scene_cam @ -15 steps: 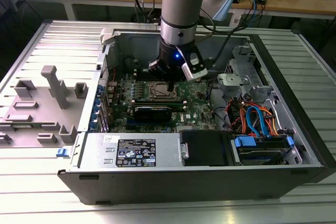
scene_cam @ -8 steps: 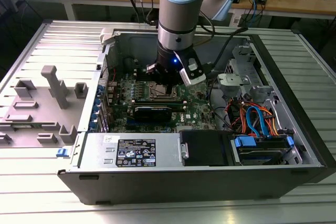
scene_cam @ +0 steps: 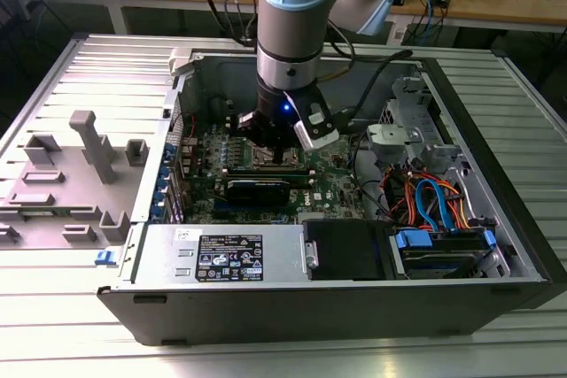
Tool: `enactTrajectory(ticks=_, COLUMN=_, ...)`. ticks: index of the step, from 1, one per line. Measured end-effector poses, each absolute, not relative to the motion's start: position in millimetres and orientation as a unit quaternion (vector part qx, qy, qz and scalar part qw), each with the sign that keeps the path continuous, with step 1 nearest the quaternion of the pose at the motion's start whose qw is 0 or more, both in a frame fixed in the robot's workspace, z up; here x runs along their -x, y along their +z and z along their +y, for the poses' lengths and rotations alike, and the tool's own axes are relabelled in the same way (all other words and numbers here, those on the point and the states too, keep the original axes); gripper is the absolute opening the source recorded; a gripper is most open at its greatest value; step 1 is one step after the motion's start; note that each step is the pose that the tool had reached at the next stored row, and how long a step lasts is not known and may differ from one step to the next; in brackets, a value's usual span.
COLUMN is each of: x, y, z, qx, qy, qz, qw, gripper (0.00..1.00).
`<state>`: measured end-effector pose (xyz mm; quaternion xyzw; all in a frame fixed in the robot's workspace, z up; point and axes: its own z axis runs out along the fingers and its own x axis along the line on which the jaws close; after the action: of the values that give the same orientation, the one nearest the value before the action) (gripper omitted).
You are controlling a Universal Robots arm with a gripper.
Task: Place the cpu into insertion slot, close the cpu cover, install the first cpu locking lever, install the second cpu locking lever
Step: 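Install the second cpu locking lever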
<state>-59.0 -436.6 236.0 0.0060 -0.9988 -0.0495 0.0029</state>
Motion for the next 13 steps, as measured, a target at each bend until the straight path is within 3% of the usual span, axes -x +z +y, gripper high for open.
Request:
enactTrajectory(ticks=8, x=69, y=232, z=-442, qx=-0.007, qy=-0.054, qz=-0.998, qw=0.003, gripper=0.11)
enactTrajectory(ticks=13, x=73, y=232, z=-444, qx=-0.007, qy=-0.068, qz=-0.998, qw=0.003, gripper=0.11)
